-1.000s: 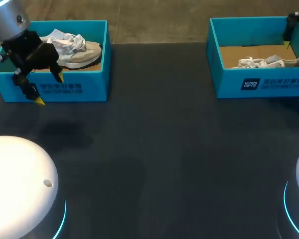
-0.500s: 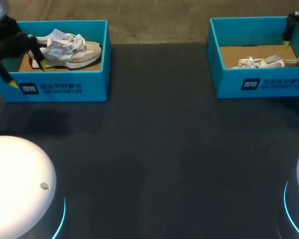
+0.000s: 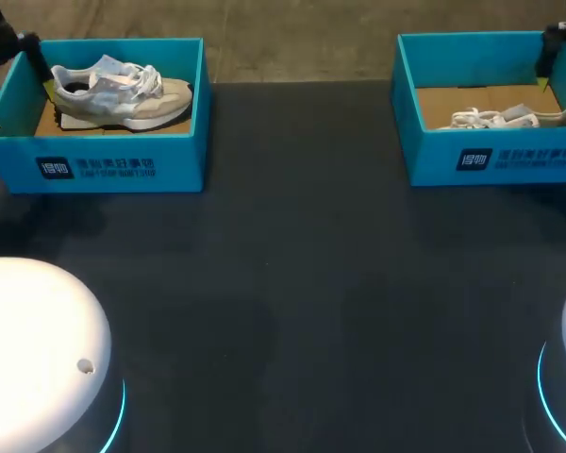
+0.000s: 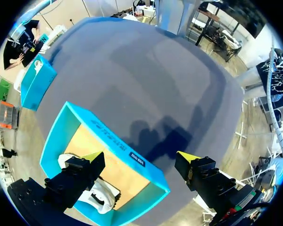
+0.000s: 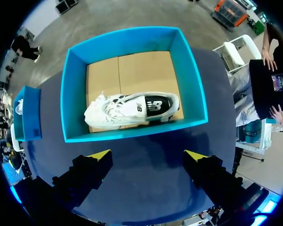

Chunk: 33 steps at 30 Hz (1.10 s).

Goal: Take the shoe out of the shoebox, open the shoe tongue, remove and reinsert the insole, then place the shoe into the shoebox

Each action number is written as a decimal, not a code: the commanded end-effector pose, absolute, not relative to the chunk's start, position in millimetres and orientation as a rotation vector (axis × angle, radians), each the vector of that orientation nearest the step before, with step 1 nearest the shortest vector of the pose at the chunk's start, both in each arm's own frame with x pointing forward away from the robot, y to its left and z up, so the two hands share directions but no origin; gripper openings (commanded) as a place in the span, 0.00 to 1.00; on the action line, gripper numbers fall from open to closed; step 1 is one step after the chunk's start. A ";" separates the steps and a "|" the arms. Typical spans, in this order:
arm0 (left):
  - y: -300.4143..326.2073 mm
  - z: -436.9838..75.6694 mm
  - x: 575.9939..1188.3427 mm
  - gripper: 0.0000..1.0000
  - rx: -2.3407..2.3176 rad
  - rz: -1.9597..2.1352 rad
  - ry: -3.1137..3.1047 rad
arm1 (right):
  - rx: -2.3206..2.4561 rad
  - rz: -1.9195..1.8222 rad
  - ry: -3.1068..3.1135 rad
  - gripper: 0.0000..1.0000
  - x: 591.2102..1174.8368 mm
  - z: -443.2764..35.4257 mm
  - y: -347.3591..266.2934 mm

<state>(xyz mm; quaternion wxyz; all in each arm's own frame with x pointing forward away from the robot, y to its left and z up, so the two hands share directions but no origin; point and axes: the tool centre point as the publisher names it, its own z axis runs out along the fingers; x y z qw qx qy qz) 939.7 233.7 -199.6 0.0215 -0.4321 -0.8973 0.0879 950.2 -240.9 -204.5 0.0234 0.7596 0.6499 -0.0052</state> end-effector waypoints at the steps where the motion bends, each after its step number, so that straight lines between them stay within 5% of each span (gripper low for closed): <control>1: 236.3 -199.8 953.6 1.00 -1.321 0.306 -2.729 | 2.351 -0.017 2.010 1.00 950.0 -204.6 -240.7; 17: 268.8 -222.3 1034.4 1.00 -1.959 0.084 -2.439 | 2.351 -0.017 2.010 1.00 950.0 -204.6 -240.7; 33: 289.3 -249.1 1116.6 1.00 -2.074 -0.064 -2.445 | 2.351 -0.017 2.010 1.00 950.0 -204.6 -240.7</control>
